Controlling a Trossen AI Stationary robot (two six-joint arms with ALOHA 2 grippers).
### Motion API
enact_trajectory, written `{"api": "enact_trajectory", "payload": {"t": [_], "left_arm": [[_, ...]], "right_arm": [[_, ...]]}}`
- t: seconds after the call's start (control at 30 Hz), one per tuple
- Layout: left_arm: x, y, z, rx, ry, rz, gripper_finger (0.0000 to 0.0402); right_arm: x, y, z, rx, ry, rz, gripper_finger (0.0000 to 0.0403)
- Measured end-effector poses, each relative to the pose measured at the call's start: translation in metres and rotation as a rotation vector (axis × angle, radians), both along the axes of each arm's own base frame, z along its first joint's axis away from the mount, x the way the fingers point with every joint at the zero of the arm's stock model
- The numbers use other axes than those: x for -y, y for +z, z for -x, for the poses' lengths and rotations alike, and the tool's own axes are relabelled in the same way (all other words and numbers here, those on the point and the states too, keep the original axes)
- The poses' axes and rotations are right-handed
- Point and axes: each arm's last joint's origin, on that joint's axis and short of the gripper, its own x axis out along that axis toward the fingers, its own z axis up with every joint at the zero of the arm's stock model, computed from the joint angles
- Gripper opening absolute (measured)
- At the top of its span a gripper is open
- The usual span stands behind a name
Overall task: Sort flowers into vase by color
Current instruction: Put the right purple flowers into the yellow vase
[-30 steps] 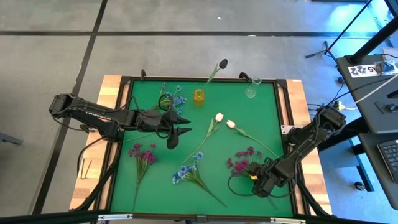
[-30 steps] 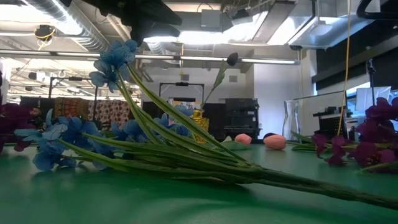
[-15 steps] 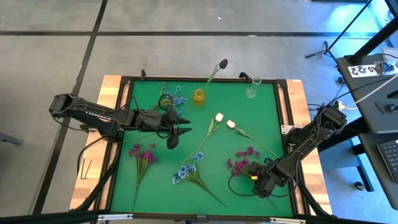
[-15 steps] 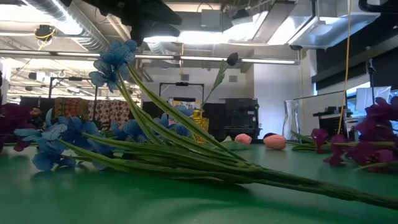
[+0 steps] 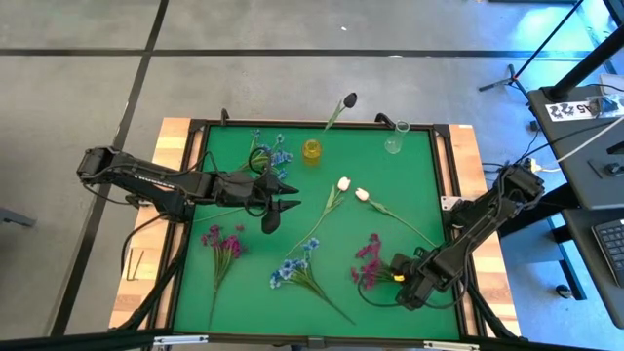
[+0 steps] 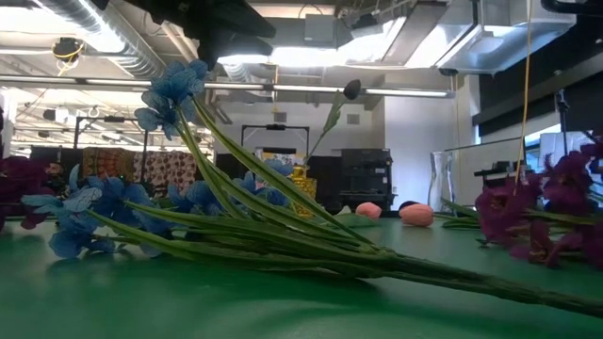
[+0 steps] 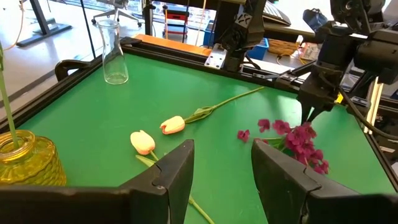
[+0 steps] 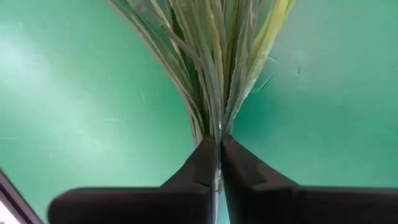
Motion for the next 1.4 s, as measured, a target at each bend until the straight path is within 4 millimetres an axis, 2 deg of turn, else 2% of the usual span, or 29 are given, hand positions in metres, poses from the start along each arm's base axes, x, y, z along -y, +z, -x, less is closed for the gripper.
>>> {"api": "enact_trajectory", "payload": {"t": [0.23,0.47,0.7,0.9,1.03,1.17,1.4], "left_arm": [[0.0,0.0,0.0,0.0,0.0,0.0,0.0155],[0.0,0.0,0.0,0.0,0.0,0.0,0.0155],[0.0,0.0,0.0,0.0,0.001,0.0,0.0155],[0.0,0.0,0.0,0.001,0.001,-0.001,0.0155],[0.0,0.002,-0.001,0.016,0.0,-0.001,0.0155],[0.0,0.003,-0.001,0.03,0.001,0.0,0.0155],[0.0,0.003,-0.001,0.033,0.0,0.001,0.0155]], "right_arm": [[0.005,0.019,0.002,0.091,-0.013,-0.03,0.0005],[0.017,0.05,0.006,0.307,-0.066,-0.012,0.0008],[0.036,0.083,0.012,0.613,-0.09,0.121,0.0007],[0.051,0.102,0.014,0.828,-0.113,0.306,0.0009],[0.058,0.114,0.006,0.934,-0.104,0.406,0.0009],[0.064,0.128,-0.012,1.027,-0.043,0.484,0.0009],[0.087,0.147,-0.042,1.151,0.107,0.506,0.0009]]}}
